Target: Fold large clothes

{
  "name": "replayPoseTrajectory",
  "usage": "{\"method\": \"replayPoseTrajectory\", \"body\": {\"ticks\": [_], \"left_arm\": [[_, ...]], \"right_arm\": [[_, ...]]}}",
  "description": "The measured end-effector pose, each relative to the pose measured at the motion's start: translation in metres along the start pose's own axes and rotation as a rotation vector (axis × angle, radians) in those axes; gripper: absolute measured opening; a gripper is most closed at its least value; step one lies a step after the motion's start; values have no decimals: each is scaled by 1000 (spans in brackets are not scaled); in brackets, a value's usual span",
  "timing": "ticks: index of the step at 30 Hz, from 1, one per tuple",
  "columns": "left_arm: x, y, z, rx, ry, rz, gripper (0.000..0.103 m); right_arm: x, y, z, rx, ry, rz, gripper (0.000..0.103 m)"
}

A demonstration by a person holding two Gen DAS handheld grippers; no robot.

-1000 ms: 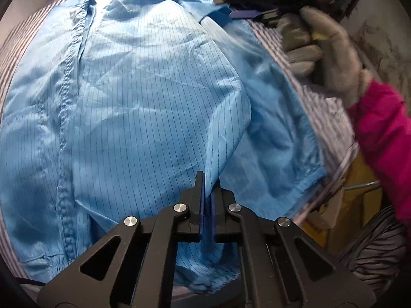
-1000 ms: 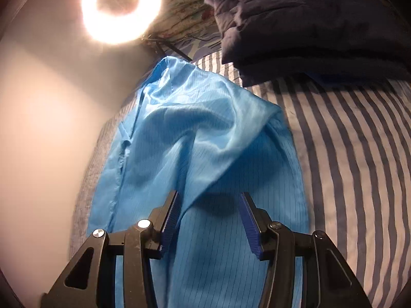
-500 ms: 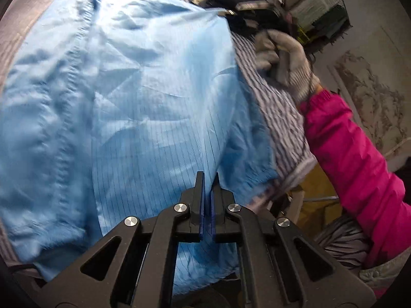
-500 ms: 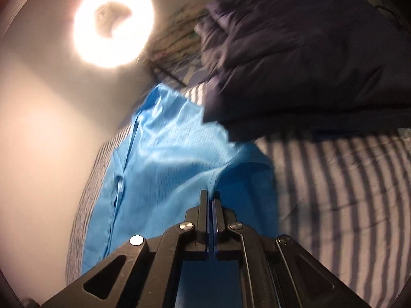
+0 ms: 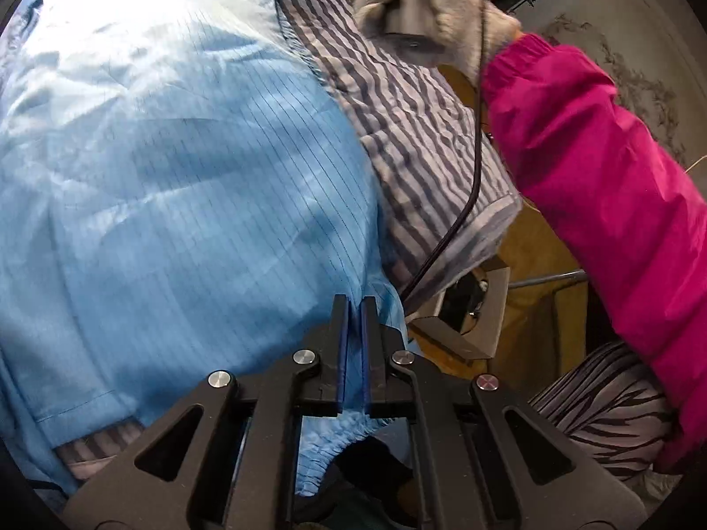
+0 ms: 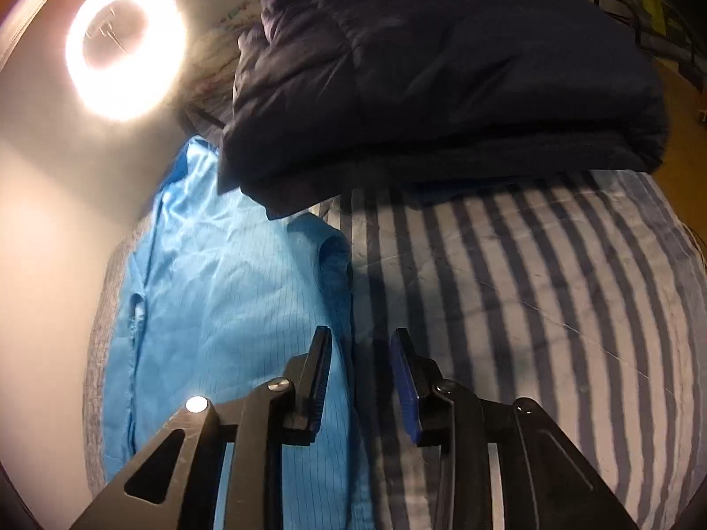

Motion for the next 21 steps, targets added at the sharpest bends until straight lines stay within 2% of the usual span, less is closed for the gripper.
{"method": "replayPoseTrajectory", "body": {"ticks": [5,9,12,14,17,21], "left_arm": [[24,4,3,-24,22,18,27],[54,10,-12,21,11,78,29],[72,12,-36,86,-70,140,29],[79,15,-57,146,-108,161,29],[80,19,-79,211,-129,169,29],[73,20,-96,275,-115,162,29]], "right_arm": [[43,24,1,50,-93,-26,32],[61,69,-2,108,-137,-110,39],[58,108,1,137,-123,-186,40],[51,129,9,99,-147,-239,40],[43,142,17,61,-178,-271,39],[41,141,11,51,-214,-243,37]]}}
Point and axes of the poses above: each gripper's, at about its wrist camera, not at the fingertips, and x roughly against the way its jaws point, z to its right, y to its underside, the point moved 3 cm from there along -x, roughly the way its jaws point, and after that the axes turned 2 degrees about -z, right-handed, at the moved point
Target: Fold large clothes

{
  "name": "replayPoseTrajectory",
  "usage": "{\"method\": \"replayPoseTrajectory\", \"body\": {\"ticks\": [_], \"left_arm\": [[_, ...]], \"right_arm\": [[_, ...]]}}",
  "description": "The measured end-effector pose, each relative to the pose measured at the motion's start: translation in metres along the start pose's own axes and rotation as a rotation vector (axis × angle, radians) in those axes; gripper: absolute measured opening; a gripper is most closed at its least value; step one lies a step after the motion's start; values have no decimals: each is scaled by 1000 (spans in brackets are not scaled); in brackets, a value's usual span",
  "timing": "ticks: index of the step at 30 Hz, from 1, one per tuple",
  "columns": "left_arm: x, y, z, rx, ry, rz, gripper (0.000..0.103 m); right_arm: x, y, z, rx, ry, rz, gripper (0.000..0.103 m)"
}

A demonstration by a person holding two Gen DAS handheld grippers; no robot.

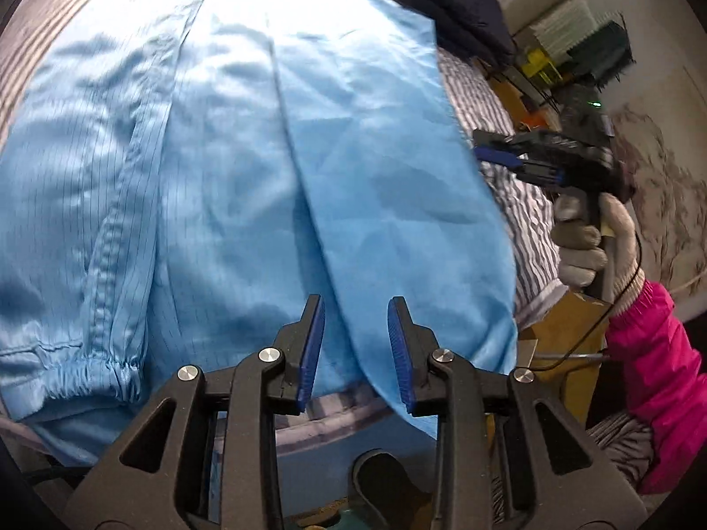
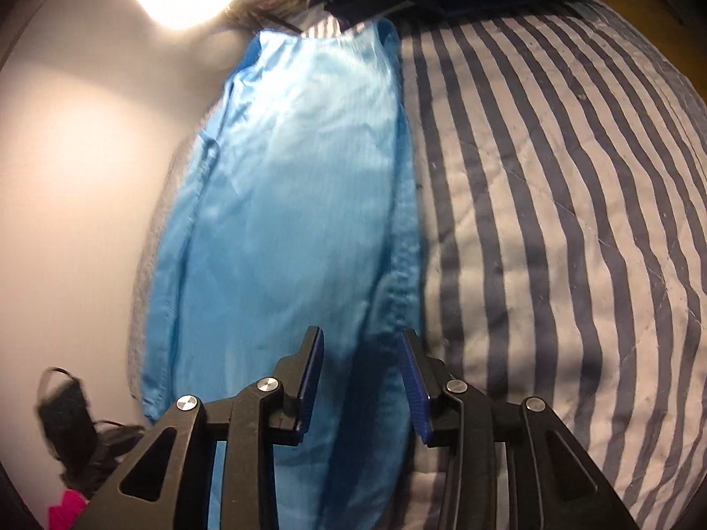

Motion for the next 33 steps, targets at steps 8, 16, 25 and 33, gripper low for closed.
{"method": "replayPoseTrajectory", "body": {"ticks": [8,16,25,33], "left_arm": [[-24,-3,-9,70,56,-24,29],[-41,-5,14,16,77,-22,1],[-54,5,32,-85,23,-47,1],[-19,4,36,-122,-4,43,1]], "right_arm": [[-20,-16,-11,-1,-11,-28,32],[-20,-21,-31,110,90,17,0],[-9,-18,-7,44,105,22,23],[14,-2,24,-75,-34,60,43]]}}
Point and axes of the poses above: each gripper's, at about its wrist camera, not at the fingertips, and x roughly against the way its jaws point, z to its right, y to its underside, the point moved 3 cm from there along -x, roughly the way its jaws point, and after that the axes turned 2 degrees about -z, right-handed, at the moved point
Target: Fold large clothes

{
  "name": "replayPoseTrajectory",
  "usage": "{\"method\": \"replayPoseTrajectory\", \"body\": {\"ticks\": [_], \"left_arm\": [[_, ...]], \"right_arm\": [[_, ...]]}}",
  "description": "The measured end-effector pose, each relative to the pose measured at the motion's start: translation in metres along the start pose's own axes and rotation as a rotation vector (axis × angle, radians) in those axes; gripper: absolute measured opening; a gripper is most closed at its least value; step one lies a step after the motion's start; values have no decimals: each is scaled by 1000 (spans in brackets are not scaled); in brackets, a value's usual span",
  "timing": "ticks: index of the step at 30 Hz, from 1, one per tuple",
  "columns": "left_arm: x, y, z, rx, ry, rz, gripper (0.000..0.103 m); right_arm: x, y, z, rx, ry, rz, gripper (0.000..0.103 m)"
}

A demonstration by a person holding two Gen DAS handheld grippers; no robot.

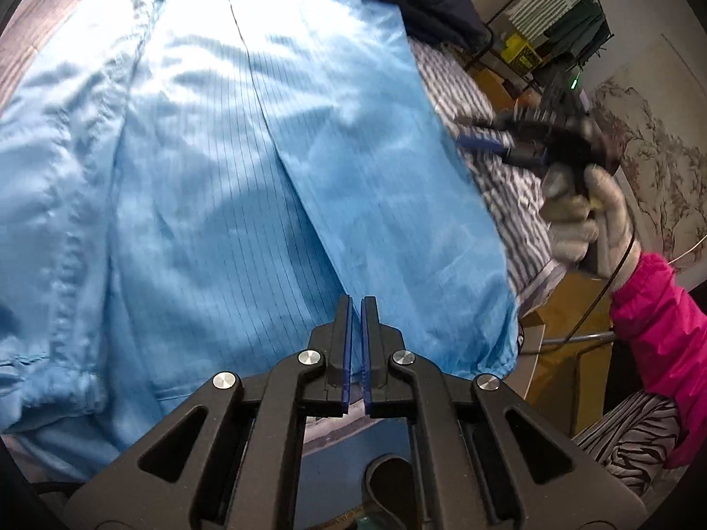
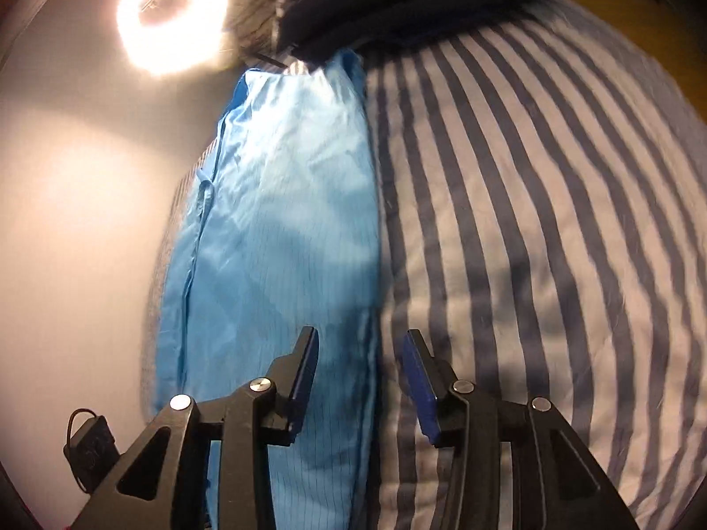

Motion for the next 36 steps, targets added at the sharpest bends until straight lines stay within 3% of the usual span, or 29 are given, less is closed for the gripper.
{"method": "replayPoseTrajectory", "body": {"ticks": [8,9,10,12,13,16,22,27,31,36], "left_arm": [[-4,-14,22,-33,13,39,1],[-9,-15,24,-36,10,34,1],[-11,-16,24,-36,7,34,1],[-15,-19,25,-29,7,34,1],[-14,-19,25,-27,11,35,1],[-20,-23,28,-34,15,45,1],[-55,-19,23,-63,-20,-21,1],[-57,-15,24,-83,-31,-18,1],[-44,-17,24,-62,-24,-11,1],[18,-35,21,-21,18,48,1]], "right_arm": [[-13,18,5,-36,-101,-29,43],[-14,18,4,-43,-102,-26,34],[-15,19,3,-43,-102,-29,19],[-19,24,-4,-16,-56,-37,3],[-20,25,-10,13,-19,-35,1],[-11,27,-25,83,64,-11,0],[-2,24,-50,123,106,5,0],[-2,22,-53,109,132,8,0],[7,17,-59,101,152,34,0],[19,14,-103,210,209,59,0]]}}
Point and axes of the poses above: each gripper's, at about its wrist camera, not at the fingertips, and x roughly against the way its jaws point, z to its right, y to its underside, the point moved 3 cm from there along -x, roughly the way its jaws point, and after that the axes turned 2 degrees about -z, right-handed, at the moved point
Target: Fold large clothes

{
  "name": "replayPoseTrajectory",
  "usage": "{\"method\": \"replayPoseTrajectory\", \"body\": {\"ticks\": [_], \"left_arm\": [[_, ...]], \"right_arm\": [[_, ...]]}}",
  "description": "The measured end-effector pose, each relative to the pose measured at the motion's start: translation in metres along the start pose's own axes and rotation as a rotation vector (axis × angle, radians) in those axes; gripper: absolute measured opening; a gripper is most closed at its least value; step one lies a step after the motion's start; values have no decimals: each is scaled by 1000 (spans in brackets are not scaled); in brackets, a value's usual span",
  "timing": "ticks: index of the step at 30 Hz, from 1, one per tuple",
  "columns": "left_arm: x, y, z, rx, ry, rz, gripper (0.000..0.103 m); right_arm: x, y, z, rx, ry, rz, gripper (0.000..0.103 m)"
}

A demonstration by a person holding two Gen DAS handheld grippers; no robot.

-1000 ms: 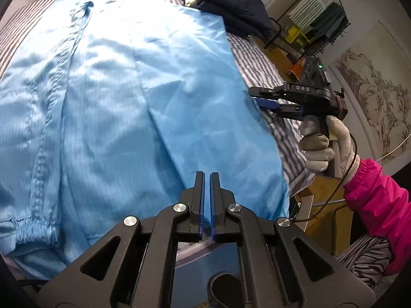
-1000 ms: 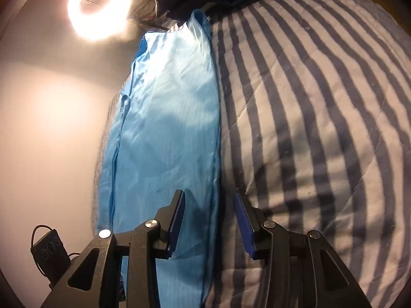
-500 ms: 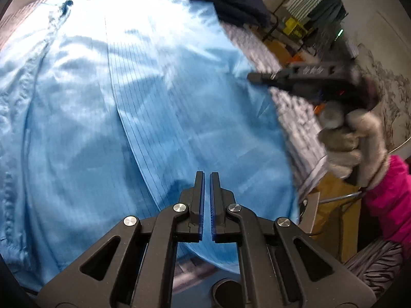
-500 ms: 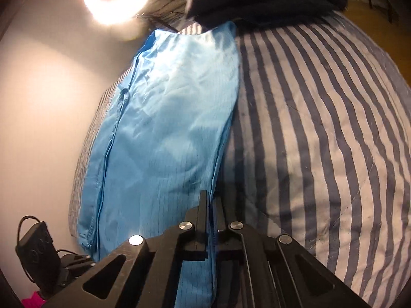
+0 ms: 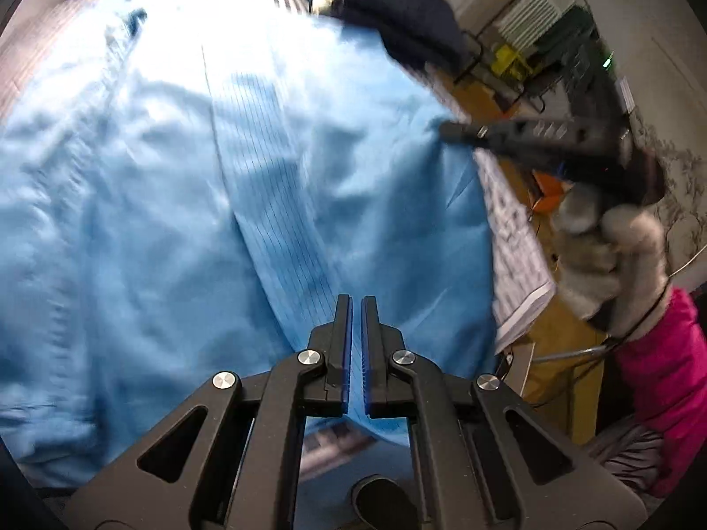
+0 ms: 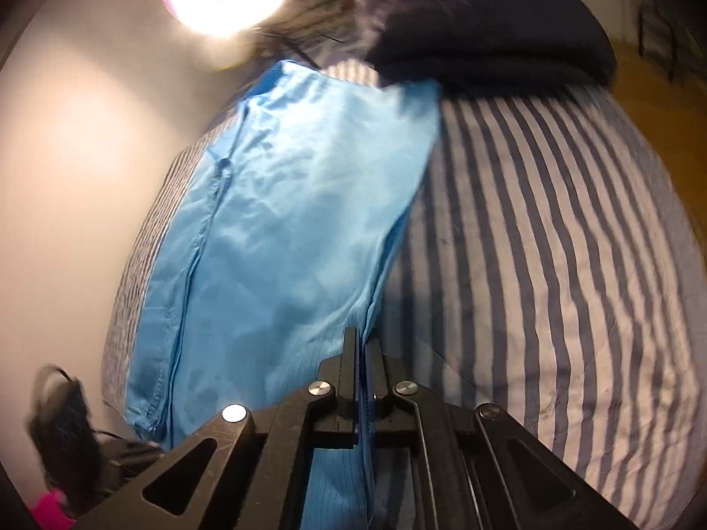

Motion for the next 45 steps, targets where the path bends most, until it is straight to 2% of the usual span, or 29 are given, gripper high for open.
{"method": "replayPoseTrajectory", "body": {"ticks": [4,8,13,18,24,27,28,30,31,32,36,38,40,42,45], "left_arm": [[58,-6,-10,-22,-21,86,1],[113,-9,-36,61,2,198,1],[159,-17,-62,143,30,305,1],[196,-19,-85,203,35,388,1],[213,-10,-113,263,17,411,1],[221,-4,-124,290,6,422,1],[223,-4,-127,298,4,425,1],[226,-3,-131,311,2,432,1],[227,-2,-132,314,2,435,1],[228,-2,-132,317,2,438,1],[230,-1,-127,305,3,441,1],[226,-1,-123,296,3,430,1],[220,0,-121,296,10,414,1],[212,0,-119,293,10,395,1],[202,2,-116,288,1,374,1]], "right_arm": [[6,-8,-42,108,48,22,0],[1,-14,-81,203,84,36,0],[-22,-17,-136,331,116,19,0],[-79,-1,-196,473,166,-46,0],[-156,38,-240,552,196,-182,0],[-175,49,-242,564,223,-209,0],[-174,49,-242,566,222,-206,3],[-165,46,-241,546,178,-213,9],[-156,44,-240,524,147,-207,21],[-143,42,-239,499,103,-192,27],[-77,38,-219,441,-48,-78,30],[-43,35,-189,395,-78,-8,41],[-26,35,-159,346,-80,26,72],[-16,38,-122,268,-69,51,76],[-27,46,-76,144,-114,18,76]]}}
Point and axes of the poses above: each gripper's, at about its wrist camera, not at the fingertips, and x roughly against the way its jaws point, z to its right, y to its underside, the point moved 3 cm from there along -x, roughly the way its jaws point, and after that the axes turned 2 degrees about -z, right-handed, at the moved point
